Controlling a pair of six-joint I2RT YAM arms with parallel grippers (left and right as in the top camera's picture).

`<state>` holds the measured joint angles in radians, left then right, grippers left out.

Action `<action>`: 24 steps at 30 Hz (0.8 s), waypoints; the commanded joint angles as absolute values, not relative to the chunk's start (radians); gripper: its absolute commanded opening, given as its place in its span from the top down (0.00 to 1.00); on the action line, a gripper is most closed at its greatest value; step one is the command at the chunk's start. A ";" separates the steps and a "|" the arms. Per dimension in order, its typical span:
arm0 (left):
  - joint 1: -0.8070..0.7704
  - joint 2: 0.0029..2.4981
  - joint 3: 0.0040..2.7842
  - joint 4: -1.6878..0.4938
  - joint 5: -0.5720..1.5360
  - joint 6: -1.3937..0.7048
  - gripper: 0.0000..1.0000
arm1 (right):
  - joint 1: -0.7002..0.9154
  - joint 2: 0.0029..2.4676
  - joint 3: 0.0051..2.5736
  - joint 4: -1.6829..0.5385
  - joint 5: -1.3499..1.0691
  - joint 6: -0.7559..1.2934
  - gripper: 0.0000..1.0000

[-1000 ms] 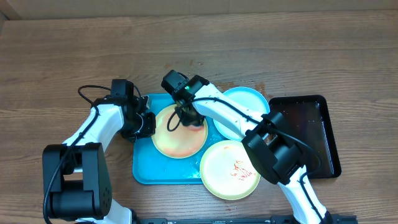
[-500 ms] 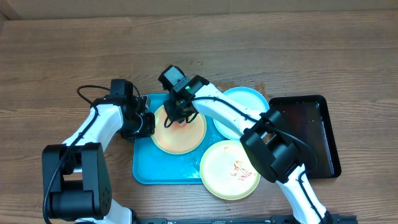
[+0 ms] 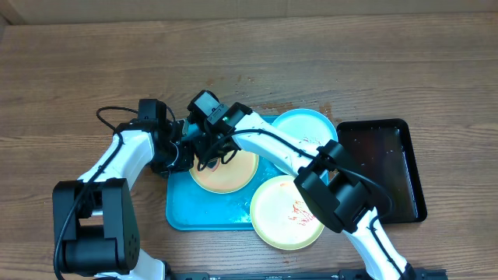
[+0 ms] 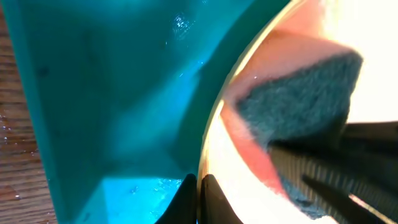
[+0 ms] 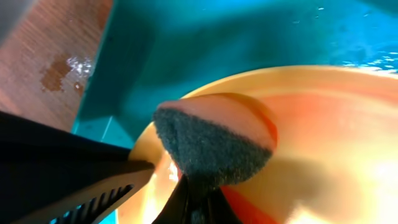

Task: Clean dirty plates on tray and stack at the side
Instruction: 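Continue scrubbing the yellow plate surface in circles with the right gripper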

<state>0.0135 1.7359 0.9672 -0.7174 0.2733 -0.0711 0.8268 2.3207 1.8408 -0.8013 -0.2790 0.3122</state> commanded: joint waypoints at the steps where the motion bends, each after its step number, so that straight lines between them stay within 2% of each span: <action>1: 0.012 1.746 0.962 -0.726 0.278 -0.059 0.96 | 0.786 2.335 1.835 -0.810 -0.206 0.373 0.96; 12: 0.012 1.746 0.962 -0.725 0.278 -0.060 0.96 | 0.626 2.335 1.835 -0.955 -0.090 0.480 0.96; 24: 0.012 1.746 0.962 -0.718 0.278 -0.067 0.96 | 0.649 2.335 1.835 -1.221 -0.049 0.464 0.96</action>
<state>0.0059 1.7359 0.9672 -0.7109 0.3225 -0.0708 0.6479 2.3135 1.8595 -1.1645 -0.1684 0.4679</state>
